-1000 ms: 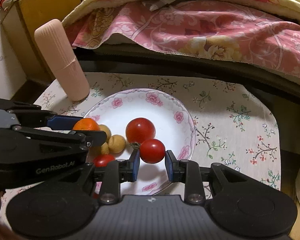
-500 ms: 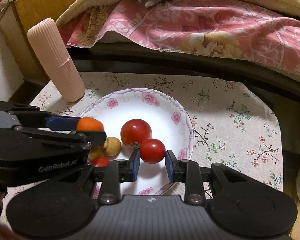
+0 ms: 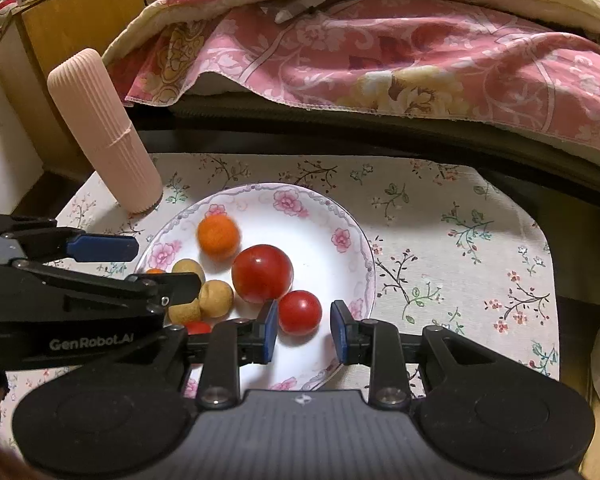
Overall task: Organize fruits
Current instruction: 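Open the left tool to release the mandarin into the plate, then open the right tool to release the cherry tomato into the plate, then withdraw both tools from the plate toward the last loose fruits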
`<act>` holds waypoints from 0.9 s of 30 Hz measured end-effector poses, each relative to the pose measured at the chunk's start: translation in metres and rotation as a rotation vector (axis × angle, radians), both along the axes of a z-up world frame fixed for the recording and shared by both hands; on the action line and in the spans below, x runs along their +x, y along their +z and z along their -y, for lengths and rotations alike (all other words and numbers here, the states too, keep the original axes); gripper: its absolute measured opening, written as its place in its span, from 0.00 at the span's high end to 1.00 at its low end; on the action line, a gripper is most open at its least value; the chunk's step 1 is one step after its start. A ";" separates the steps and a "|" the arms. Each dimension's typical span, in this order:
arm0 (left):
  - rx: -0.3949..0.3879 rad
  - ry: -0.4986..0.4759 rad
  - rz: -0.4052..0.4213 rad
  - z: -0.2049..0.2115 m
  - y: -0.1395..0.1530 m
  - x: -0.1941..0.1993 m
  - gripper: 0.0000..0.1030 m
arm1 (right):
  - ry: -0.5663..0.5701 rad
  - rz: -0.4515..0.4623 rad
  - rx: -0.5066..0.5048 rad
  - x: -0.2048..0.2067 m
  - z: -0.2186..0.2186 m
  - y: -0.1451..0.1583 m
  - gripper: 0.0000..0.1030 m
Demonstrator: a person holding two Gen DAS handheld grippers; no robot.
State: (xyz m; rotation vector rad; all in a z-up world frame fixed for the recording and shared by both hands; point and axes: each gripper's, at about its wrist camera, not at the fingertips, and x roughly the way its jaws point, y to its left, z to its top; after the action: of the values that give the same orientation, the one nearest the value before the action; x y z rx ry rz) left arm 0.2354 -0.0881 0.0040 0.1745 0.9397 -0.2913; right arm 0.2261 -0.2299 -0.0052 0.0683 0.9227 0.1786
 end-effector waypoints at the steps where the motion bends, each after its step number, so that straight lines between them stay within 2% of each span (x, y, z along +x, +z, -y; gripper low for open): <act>1: 0.003 0.001 0.001 -0.001 0.000 -0.001 0.32 | 0.004 0.001 0.002 -0.001 0.000 0.001 0.71; 18: 0.035 0.008 0.006 -0.020 0.010 -0.042 0.25 | 0.061 0.001 0.025 -0.027 -0.016 0.014 0.70; 27: 0.021 0.061 0.005 -0.038 0.019 -0.081 0.22 | 0.089 -0.013 0.031 -0.053 -0.024 0.018 0.68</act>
State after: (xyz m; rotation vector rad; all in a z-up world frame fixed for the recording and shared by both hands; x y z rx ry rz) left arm 0.1547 -0.0506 0.0230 0.1656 0.9419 -0.2249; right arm 0.1729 -0.2056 0.0129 0.0576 0.9362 0.2752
